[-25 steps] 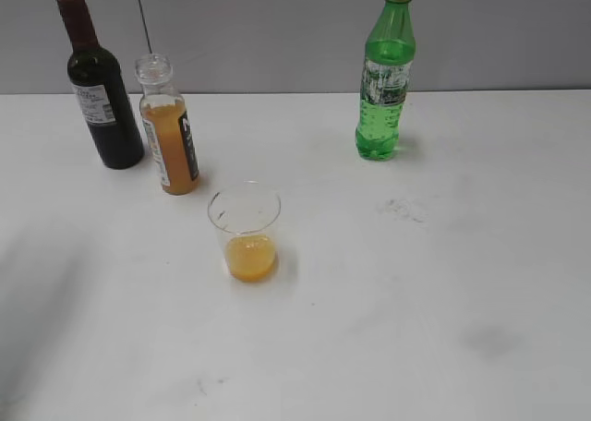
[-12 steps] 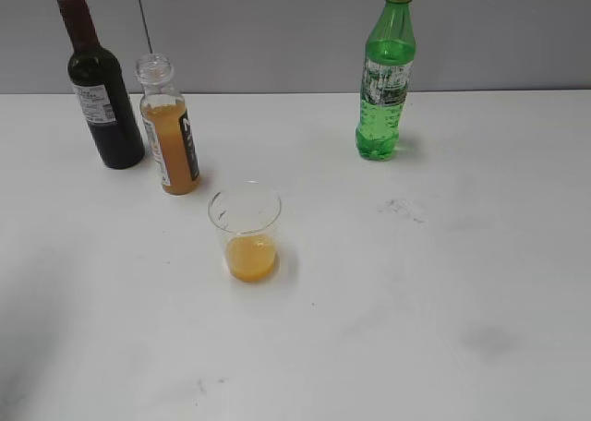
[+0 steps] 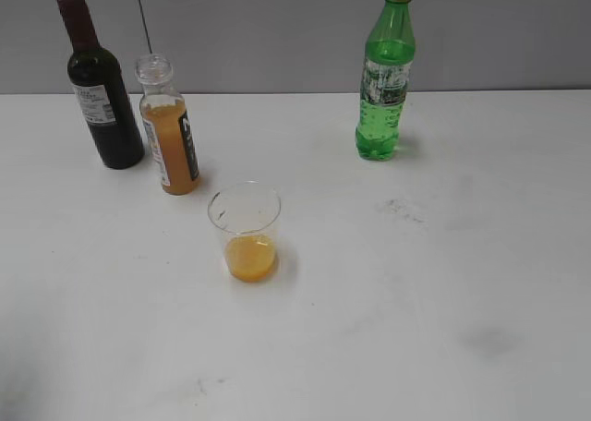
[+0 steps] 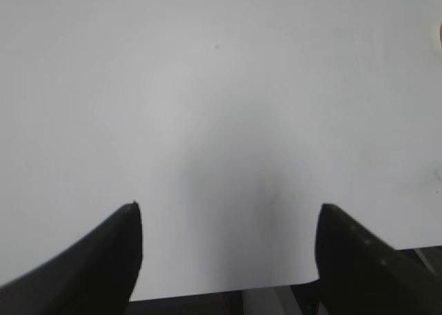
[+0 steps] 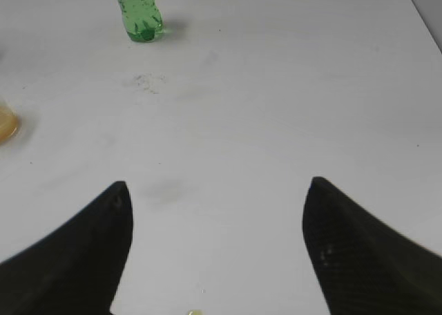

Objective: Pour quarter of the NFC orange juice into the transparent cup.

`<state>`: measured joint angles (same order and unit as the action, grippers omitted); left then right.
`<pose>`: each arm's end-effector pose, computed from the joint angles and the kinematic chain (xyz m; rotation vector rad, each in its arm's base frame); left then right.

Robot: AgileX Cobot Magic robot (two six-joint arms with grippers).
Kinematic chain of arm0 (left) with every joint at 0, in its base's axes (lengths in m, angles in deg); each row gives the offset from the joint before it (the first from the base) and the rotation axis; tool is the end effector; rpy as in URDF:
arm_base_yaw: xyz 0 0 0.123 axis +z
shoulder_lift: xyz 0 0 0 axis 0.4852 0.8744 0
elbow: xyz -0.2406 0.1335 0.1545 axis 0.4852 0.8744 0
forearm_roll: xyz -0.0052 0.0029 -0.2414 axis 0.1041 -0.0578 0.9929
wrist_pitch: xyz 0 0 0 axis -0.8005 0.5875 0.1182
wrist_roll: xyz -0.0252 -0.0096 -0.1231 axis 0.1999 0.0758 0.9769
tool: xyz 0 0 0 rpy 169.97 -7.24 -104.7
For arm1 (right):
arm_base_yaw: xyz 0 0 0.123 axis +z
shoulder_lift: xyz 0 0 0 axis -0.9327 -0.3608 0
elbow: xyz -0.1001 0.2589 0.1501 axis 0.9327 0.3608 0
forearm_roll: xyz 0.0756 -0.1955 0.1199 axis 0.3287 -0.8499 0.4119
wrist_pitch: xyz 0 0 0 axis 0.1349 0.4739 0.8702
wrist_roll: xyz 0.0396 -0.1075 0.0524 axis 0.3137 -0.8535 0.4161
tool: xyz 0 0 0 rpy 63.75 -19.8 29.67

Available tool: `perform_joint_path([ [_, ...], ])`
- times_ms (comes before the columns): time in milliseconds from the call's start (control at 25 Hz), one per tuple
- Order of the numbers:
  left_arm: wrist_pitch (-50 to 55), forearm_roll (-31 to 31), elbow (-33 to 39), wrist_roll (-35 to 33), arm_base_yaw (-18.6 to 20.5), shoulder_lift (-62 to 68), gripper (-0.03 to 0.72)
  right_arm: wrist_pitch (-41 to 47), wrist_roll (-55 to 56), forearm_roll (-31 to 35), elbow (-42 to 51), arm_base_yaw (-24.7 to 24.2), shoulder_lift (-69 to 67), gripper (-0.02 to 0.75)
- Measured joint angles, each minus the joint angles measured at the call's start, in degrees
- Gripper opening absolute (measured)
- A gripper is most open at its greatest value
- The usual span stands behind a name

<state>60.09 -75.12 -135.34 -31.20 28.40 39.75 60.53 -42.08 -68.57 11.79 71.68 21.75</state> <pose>0.1693 -0.0176 0.3173 0.2441 2.7826 -0.1437 -0.0144 0.0072 0.2602 -0.1111 2.0088 0.0808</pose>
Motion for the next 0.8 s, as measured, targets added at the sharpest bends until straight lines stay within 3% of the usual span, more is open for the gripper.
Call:
perform_joint_path([
  [400,-2.68,0.05,18.12,0.13,0.00,-26.69,0.591,0.00,0.00,0.00,0.00,0.00,0.00,0.589],
  [800,-6.59,0.05,27.22,1.16,0.00,-48.82,0.590,0.00,0.00,0.05,0.00,0.00,0.00,0.589],
])
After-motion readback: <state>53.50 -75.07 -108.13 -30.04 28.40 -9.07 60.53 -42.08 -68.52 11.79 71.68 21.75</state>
